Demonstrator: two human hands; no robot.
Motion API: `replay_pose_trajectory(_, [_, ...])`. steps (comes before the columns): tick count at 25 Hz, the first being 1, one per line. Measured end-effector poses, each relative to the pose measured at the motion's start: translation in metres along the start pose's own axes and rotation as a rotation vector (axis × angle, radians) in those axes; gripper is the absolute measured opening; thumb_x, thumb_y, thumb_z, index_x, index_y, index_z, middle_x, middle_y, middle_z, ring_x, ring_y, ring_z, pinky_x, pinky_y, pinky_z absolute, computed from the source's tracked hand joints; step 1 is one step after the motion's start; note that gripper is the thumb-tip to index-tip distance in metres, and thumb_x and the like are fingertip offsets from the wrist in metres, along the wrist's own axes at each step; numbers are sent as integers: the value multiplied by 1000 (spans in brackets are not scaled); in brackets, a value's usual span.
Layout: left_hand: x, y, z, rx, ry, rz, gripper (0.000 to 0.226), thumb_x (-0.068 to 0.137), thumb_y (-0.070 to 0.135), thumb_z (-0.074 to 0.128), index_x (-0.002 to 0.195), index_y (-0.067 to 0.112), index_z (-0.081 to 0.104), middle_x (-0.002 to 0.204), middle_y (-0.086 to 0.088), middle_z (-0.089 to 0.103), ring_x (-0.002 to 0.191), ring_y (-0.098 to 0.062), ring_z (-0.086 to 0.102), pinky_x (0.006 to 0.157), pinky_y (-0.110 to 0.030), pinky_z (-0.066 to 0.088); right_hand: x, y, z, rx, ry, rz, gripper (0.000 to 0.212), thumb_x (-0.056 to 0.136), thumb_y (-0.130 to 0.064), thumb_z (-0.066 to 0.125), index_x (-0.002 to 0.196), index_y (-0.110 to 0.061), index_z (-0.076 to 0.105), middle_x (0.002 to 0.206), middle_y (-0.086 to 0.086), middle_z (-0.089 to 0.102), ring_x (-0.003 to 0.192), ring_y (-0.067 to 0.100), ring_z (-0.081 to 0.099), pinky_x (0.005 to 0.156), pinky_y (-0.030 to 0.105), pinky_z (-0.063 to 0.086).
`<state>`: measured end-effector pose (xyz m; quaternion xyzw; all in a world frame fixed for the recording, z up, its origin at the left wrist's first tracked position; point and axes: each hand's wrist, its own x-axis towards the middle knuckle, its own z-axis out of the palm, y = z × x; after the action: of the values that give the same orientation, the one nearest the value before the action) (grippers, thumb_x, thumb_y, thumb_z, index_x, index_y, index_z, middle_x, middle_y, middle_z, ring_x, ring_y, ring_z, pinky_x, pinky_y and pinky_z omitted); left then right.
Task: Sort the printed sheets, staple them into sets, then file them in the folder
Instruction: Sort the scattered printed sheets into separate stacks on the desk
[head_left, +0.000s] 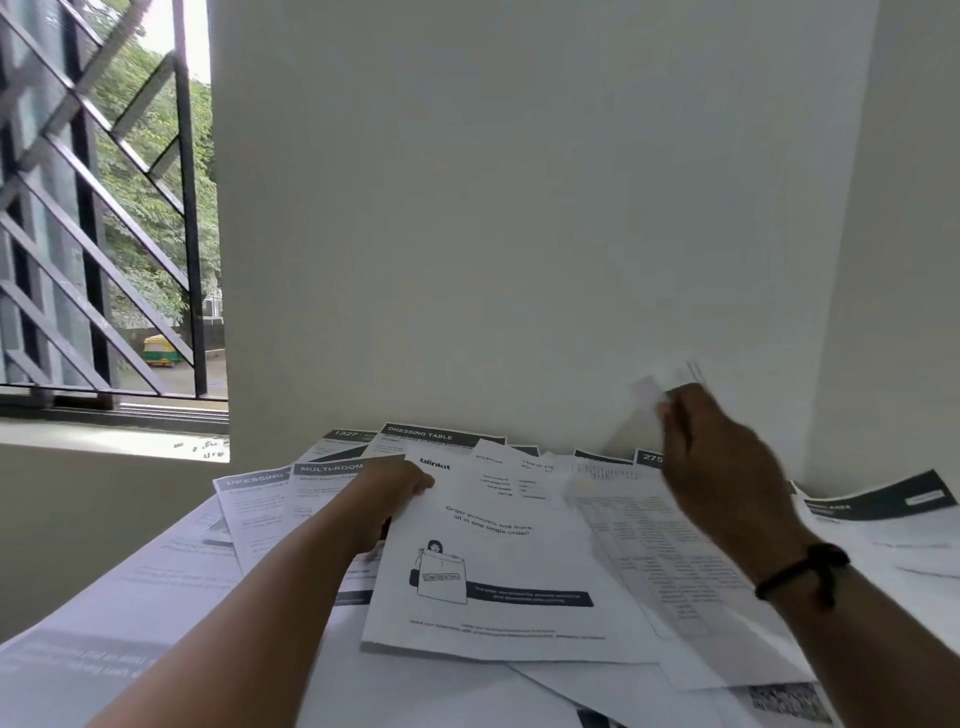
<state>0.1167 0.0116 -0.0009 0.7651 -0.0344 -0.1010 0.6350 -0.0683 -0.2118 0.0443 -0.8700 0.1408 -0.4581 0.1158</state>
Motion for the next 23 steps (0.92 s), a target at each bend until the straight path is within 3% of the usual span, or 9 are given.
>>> replay_pose_trajectory(4, [-6,-2,3,-89,-133,-34,37,92,46,59,99,10,61,93,-13,68,81,-31,65,81,-41,53,-46,-45,36,-30,-501,-400,15,103,-36,27,109,-27,38,76,4,57,70,29,55,65,35,42])
replay_pose_trajectory(8, [-8,-5,3,-92,-207,-1,32,87,24,71,113,7,62,97,-15,75,86,-36,73,78,-47,59,-75,-70,44,85,-636,-589,18,101,-35,33,115,-27,41,97,8,65,84,30,59,64,32,35])
replay_pose_trajectory(11, [-6,-8,4,-29,-161,15,33,80,-6,69,111,-3,60,95,-20,73,80,-38,72,74,-49,60,-74,-72,40,258,-711,-529,19,99,-43,40,113,-32,47,95,-3,67,82,16,60,65,28,37])
replay_pose_trajectory(14, [-3,-5,4,-35,-78,65,30,82,-10,61,111,-2,60,99,-20,72,82,-39,72,78,-52,58,-56,-59,38,456,-731,-316,38,84,-64,52,110,-37,56,97,-18,70,80,-5,62,74,17,45])
replay_pose_trajectory(17, [1,-2,-5,-42,-28,99,29,84,-8,58,111,2,60,96,-19,72,79,-39,72,71,-48,59,-21,-11,36,56,-536,-149,46,83,-72,44,108,-36,57,106,-19,67,93,0,60,82,27,47])
replay_pose_trajectory(19, [0,-3,-7,-36,-17,66,30,82,-9,60,111,0,60,92,-22,73,77,-41,71,72,-54,58,-9,24,32,-281,-633,1,50,81,-73,46,103,-30,57,105,-10,64,95,11,59,81,29,46])
replay_pose_trajectory(20, [-1,-4,-6,-27,-21,38,31,80,-8,62,111,0,60,91,-22,73,76,-42,71,73,-56,57,-8,36,34,-353,-721,61,52,76,-77,49,89,-27,56,91,-8,62,81,11,57,72,28,45])
replay_pose_trajectory(21, [-2,-5,-5,-13,-28,14,33,79,-8,64,111,2,59,91,-22,73,75,-43,71,74,-59,56,-9,40,37,-375,-796,103,54,71,-80,51,73,-26,47,75,-9,53,68,10,49,62,26,39])
replay_pose_trajectory(23, [-2,-7,-3,-2,-10,0,31,80,-5,66,108,5,58,91,-22,72,75,-43,71,75,-61,56,-13,35,43,-352,-860,140,59,66,-81,53,65,-24,37,68,-9,44,63,10,44,59,26,36])
